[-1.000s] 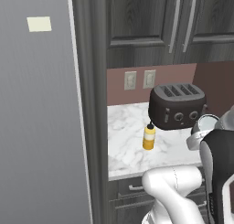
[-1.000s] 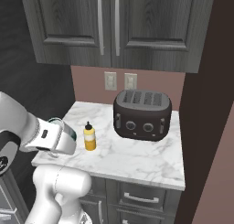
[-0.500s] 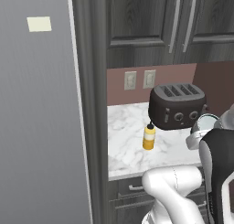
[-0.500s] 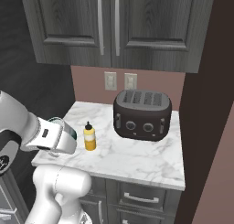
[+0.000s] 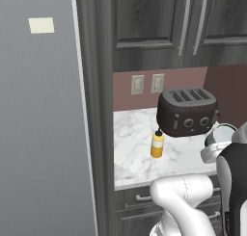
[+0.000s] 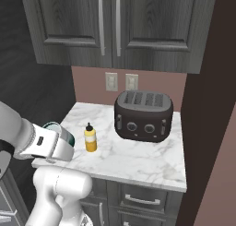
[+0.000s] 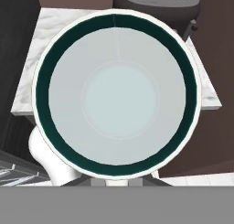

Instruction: Pick the mug from the counter and place it inside the microwave. Then close the microwave.

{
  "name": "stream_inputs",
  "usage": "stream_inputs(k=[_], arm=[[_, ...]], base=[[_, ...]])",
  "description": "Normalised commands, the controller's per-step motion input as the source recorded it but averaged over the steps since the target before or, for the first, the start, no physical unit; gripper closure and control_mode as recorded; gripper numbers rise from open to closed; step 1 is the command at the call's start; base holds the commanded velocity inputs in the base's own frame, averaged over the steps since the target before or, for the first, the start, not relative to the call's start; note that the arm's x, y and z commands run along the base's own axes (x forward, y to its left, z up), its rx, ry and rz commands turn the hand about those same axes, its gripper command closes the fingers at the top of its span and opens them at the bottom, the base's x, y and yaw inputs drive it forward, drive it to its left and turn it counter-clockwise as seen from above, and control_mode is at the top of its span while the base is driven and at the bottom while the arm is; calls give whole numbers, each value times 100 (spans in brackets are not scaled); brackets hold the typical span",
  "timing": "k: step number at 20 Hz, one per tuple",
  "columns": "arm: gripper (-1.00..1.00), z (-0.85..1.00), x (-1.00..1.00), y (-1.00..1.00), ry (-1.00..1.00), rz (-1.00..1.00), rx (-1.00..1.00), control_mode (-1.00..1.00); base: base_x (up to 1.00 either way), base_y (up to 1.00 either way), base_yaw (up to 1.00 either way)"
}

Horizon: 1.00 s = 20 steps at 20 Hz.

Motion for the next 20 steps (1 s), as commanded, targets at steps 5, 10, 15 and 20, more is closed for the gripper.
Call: stream_inputs(k=[5,10,15,20], arm=[[100,0,0,0,0,0,0,-100],[100,0,0,0,0,0,0,-100],[100,0,0,0,0,0,0,-100],[100,0,0,0,0,0,0,100]], base=[[0,0,0],[0,0,0],[0,0,0],[-22,0,0]])
